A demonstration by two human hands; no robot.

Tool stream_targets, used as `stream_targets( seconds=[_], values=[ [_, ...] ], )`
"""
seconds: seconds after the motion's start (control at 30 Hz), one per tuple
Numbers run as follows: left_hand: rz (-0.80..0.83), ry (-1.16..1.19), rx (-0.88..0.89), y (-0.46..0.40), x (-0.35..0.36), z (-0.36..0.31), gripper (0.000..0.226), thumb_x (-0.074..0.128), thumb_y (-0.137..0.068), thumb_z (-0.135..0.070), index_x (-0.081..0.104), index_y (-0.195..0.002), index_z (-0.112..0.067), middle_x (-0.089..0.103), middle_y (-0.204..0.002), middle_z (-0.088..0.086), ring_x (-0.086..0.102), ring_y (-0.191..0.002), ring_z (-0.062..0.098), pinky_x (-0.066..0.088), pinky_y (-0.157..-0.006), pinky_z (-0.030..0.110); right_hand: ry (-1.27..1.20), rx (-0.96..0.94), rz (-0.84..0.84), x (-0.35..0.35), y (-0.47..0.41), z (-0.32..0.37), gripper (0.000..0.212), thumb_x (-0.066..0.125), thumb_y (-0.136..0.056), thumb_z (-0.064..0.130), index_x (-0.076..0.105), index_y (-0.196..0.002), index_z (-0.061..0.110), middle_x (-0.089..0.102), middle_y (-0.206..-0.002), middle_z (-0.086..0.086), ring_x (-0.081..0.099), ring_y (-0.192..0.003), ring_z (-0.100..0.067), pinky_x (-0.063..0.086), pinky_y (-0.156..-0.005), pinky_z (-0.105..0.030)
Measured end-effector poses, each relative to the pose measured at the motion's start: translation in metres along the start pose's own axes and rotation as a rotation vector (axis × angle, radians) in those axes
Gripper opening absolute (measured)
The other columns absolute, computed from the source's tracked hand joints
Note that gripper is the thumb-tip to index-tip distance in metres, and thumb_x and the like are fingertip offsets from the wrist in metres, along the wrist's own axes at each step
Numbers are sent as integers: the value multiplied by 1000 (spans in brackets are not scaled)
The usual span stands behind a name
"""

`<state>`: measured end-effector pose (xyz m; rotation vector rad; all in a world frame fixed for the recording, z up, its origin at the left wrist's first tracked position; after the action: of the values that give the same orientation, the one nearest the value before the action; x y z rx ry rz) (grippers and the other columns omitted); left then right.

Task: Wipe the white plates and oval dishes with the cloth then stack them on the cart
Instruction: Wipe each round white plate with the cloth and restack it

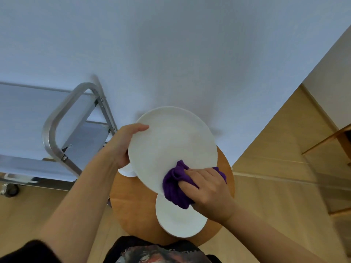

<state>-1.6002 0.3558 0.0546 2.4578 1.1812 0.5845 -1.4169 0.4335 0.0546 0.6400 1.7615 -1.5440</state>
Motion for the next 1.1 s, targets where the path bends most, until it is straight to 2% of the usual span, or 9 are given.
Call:
stream_targets(
  seconds=[0.17, 0.3, 0.4, 0.53, 0.63, 0.7, 0.77, 0.93, 1.1],
  values=[
    [-140, 217, 126, 12, 35, 37, 17, 57, -89, -12, 58, -100, -26, 74, -77, -4, 71, -67, 14, 55, -51, 24, -19, 268, -66, -3, -31, -11, 21, 80, -68, 15, 69, -84, 9, 64, -69, -4, 59, -59, -17, 36, -53, -18],
    [-286, 118, 189, 19, 32, 39, 29, 46, -86, -1, 53, -82, -29, 57, -85, 2, 58, -76, 20, 49, -56, 29, -87, 186, -3, 6, -17, -4, 29, 71, -80, 20, 57, -104, 13, 70, -87, -5, 66, -76, -18, 50, -61, -22],
    [-202, -52, 138, 5, 9, 22, 15, 48, -76, -4, 54, -81, -17, 53, -79, 6, 51, -70, 21, 39, -54, 28, -80, 69, 30, -4, 3, -18, 30, 76, -76, 17, 62, -102, 13, 71, -95, -6, 68, -85, -21, 52, -67, -27],
    [-17, -118, -23, -17, 0, 15, 24, 56, -81, -23, 60, -102, -12, 69, -80, 8, 65, -73, 24, 52, -61, 32, -214, 125, 116, -8, 0, -24, 39, 84, -64, 16, 59, -94, 17, 69, -81, 1, 64, -72, -13, 45, -63, -18],
    [131, -163, -116, -29, 5, 21, 70, 44, -72, -77, 62, -109, -20, 74, -99, 8, 71, -91, 25, 57, -76, 41, -670, 509, 166, -8, -11, -39, 33, 79, -67, 18, 61, -85, 38, 61, -71, 20, 59, -63, 0, 46, -56, -11],
    [114, -283, -152, -33, 2, 31, 93, 37, -50, -88, 59, -114, -25, 67, -114, 4, 64, -107, 24, 49, -92, 46, -995, 854, 114, -5, -1, -60, 31, 76, -63, 21, 62, -79, 44, 63, -69, 16, 63, -61, -5, 51, -53, -17],
    [72, -346, -109, -35, 2, 43, 99, 35, -48, -87, 48, -130, -32, 53, -126, -3, 50, -119, 22, 38, -101, 50, -1197, 1063, 8, -1, 11, -78, 33, 78, -54, 20, 67, -84, 29, 67, -73, 1, 65, -67, -21, 57, -59, -36],
    [-70, 118, -90, -42, 6, 78, 64, 44, -76, -75, 66, -110, -24, 72, -100, 3, 67, -94, 19, 51, -89, 42, -1710, 1402, -154, 26, 38, -76, 52, 73, -54, 3, 66, -105, 2, 66, -101, -23, 62, -90, -40, 50, -81, -55],
    [-150, 106, -4, -42, -1, 74, 49, 53, -80, -66, 68, -106, -26, 74, -101, 3, 68, -97, 23, 52, -88, 41, -1791, 1654, -195, 38, 61, -73, 56, 71, -59, 8, 61, -114, 3, 69, -97, -15, 67, -82, -30, 55, -71, -40]
  ],
)
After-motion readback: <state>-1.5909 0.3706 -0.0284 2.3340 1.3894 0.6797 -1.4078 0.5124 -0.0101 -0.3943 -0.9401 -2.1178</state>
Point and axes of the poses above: each hand's wrist, its own y-axis away from the middle knuckle, its own x-axis out of the palm, z = x × y, the point moved 7 cm from there along -y, towards the middle knuckle
